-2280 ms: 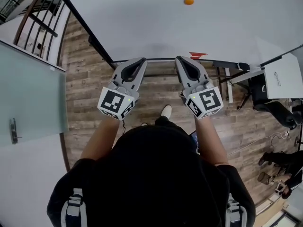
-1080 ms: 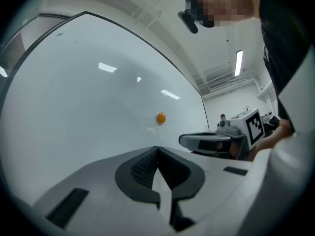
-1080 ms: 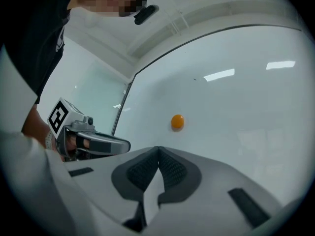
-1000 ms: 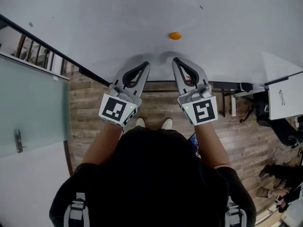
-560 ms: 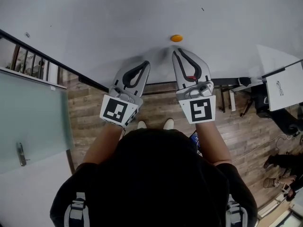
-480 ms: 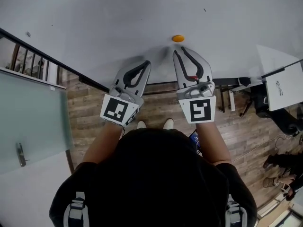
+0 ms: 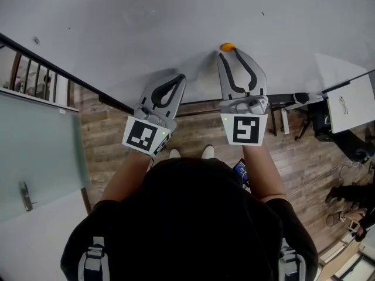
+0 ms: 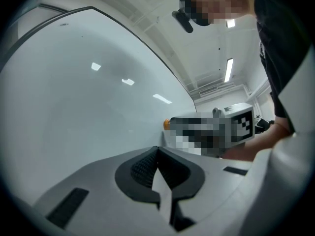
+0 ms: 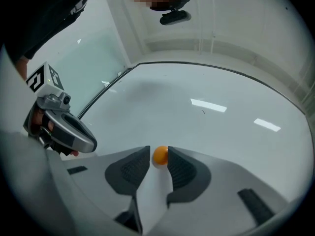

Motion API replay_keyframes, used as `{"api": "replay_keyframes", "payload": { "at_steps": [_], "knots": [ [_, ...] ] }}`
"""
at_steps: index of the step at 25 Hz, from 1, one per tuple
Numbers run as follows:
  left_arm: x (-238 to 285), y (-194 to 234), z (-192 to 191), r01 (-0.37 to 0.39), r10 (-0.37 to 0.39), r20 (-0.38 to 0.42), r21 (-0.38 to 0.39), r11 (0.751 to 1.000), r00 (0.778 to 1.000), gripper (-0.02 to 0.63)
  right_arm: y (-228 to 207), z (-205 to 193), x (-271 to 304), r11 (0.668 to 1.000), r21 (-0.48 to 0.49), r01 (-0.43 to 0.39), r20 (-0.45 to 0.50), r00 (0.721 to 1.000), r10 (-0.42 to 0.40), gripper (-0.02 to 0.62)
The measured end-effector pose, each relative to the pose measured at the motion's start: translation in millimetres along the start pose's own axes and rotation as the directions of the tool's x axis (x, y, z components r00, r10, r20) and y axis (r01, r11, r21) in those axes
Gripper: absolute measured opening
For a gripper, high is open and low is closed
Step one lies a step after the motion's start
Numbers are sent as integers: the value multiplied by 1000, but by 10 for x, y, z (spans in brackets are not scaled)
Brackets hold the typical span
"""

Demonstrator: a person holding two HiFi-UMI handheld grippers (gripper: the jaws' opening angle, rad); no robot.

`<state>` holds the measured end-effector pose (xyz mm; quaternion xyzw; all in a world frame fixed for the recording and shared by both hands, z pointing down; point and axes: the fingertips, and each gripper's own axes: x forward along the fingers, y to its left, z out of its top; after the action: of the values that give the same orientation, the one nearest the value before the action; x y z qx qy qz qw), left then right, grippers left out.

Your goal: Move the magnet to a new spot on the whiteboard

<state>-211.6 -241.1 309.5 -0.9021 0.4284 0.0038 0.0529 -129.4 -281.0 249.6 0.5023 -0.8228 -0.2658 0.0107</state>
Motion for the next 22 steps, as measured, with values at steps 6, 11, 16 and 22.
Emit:
{"api": "replay_keyframes", "payload": {
  "at_steps": [6, 11, 16, 22],
  "knots": [
    [-41, 50, -15, 6, -6, -1, -10, 1000, 1000, 2, -52, 2, 45, 999, -32, 35, -39, 999, -37, 120],
    [-79, 78, -5, 12, -12, 7, -16, 1000, 1000, 3, -38, -28, 78, 997, -72, 39, -80, 996, -45, 123],
    [-143, 90, 12, 12, -12, 12, -18, 1000, 1000, 2, -33, -41, 106, 996, -74, 46, -111, 992, -54, 123],
    [-225, 130, 10, 5, -5, 13, -16, 1000, 1000, 2, -44, -21, 128, 998, -29, 48, -113, 992, -51, 121]
  ]
}}
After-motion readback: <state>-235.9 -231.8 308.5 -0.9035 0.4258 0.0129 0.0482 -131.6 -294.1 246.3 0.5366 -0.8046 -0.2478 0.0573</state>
